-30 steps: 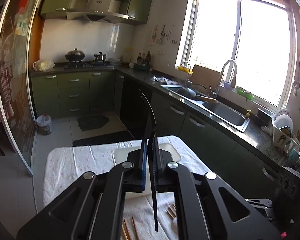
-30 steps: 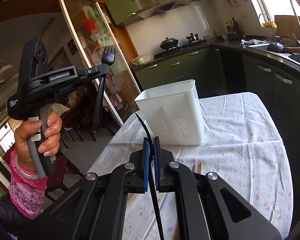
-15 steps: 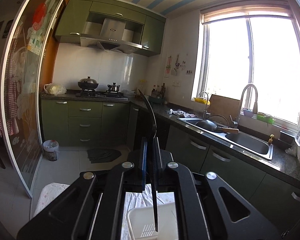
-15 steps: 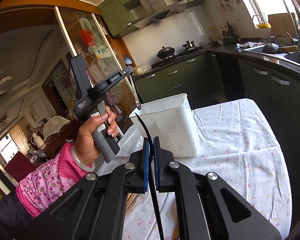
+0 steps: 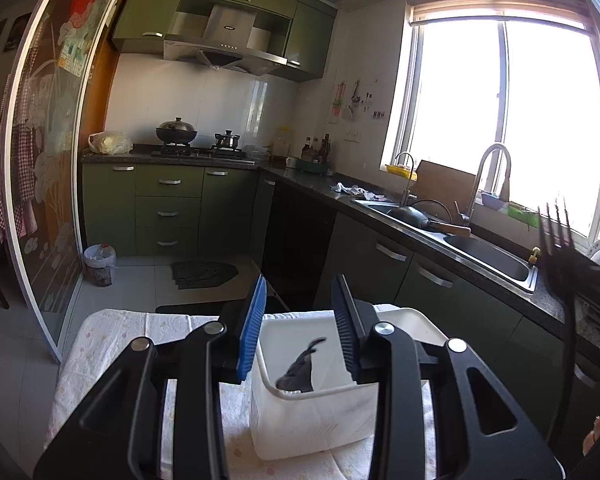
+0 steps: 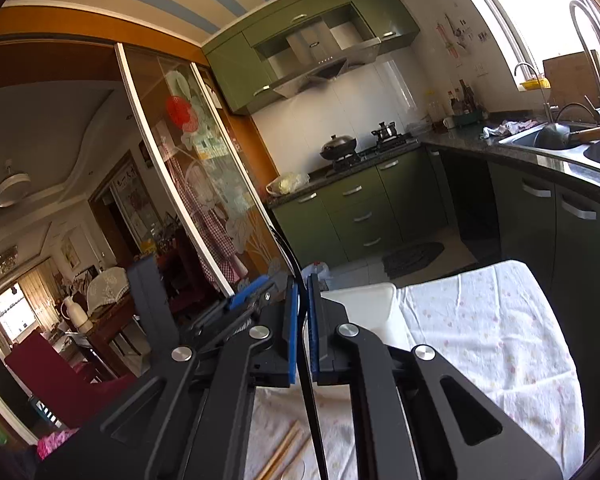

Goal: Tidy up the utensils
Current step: 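Carry knife and fork into the white holder and open both tools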

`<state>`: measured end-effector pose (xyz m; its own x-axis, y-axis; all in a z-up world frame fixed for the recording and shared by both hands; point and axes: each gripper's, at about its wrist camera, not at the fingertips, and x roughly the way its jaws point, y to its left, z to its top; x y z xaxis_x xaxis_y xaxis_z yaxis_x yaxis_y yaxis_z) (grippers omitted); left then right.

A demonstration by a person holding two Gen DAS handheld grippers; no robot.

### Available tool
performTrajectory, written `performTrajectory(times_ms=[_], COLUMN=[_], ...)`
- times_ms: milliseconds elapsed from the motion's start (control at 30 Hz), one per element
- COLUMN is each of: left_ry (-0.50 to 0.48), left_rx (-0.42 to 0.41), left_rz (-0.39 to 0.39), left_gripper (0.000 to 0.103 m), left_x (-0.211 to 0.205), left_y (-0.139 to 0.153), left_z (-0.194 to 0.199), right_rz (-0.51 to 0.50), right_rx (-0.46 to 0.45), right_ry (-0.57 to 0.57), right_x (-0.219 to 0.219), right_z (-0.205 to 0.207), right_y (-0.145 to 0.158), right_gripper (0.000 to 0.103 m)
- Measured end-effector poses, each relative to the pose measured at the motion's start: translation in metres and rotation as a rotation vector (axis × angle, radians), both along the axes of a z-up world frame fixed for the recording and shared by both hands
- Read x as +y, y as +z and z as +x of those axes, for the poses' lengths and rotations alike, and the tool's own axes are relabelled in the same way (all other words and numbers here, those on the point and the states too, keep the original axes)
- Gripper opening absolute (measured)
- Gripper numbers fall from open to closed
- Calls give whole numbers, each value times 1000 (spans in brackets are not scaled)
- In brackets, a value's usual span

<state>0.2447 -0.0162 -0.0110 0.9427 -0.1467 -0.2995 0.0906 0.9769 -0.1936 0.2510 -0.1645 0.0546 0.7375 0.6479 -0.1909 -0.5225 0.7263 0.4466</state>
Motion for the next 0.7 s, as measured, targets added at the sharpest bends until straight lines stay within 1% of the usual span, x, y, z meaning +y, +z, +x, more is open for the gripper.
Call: performTrajectory(times_ms=[100,200,300,400,467,567,700], left_ry=[-9,-30,-44,-59,-66,-66,-69], left_rx=[-13,-37,-63,-89,-99,-88,-55], left_rz=[-36,-28,-2,29,31,9,-16], left_gripper=[33,33,33,33,33,33,33], left_x=[5,5,5,4,5,8,12], left_y=[5,14,22,29,32,33,26], left_z=[-27,-57,-83,-100,-107,-109,-104], right_rz=[40,80,85,81,75,66,41], right_rx=[-62,-92,-93,-65,-55,-42,-30], right_ry=[-62,-126,-186,-217,-230,-231,-213], right_x=[10,19,27,34,38,40,41], right_z=[31,65,99,123,131,136,123], right_y=[16,25,22,12,5,-10,-31], right_gripper=[5,6,6,6,6,6,6])
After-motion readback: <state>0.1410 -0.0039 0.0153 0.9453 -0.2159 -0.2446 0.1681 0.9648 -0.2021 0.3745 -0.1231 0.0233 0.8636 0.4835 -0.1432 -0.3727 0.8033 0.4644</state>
